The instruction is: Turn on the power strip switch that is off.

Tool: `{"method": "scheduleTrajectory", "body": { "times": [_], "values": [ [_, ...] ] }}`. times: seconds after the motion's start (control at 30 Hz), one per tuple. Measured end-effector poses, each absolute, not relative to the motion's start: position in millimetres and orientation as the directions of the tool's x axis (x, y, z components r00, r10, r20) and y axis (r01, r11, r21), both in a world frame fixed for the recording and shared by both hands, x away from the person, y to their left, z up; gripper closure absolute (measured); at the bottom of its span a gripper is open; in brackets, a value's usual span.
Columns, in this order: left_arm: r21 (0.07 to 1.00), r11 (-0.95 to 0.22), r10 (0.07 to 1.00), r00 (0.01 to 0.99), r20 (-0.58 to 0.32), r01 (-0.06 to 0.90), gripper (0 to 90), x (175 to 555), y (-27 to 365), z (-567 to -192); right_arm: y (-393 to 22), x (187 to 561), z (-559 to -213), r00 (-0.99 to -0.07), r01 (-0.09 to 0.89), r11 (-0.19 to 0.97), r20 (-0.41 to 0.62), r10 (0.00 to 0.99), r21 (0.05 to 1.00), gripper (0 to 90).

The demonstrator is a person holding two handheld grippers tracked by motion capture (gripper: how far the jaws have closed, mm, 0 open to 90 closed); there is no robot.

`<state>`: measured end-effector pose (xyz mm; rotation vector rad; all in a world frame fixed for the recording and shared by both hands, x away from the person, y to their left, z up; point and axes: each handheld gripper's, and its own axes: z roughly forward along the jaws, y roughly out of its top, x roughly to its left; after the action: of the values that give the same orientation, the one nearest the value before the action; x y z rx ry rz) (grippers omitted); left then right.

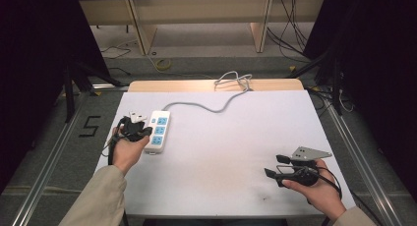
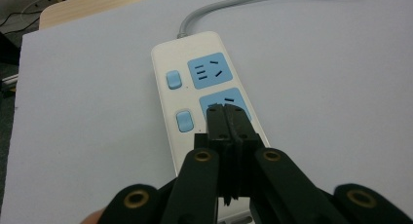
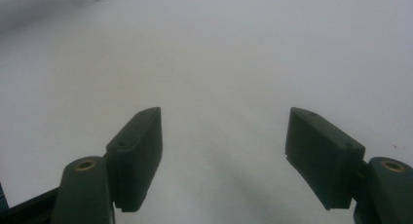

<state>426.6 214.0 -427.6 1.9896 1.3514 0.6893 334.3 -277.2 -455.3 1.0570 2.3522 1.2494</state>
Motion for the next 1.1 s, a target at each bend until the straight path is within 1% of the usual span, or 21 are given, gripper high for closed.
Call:
{"method": "scheduleTrajectory", "body": {
  "times": [1.1],
  "values": [
    [0.740, -0.255, 0.952, 0.295, 0.080, 0.622, 89.9, 448, 219, -430, -278, 333, -456, -0.692, 0.482, 0.359, 0.096, 0.716, 0.800, 30.2]
  ]
}}
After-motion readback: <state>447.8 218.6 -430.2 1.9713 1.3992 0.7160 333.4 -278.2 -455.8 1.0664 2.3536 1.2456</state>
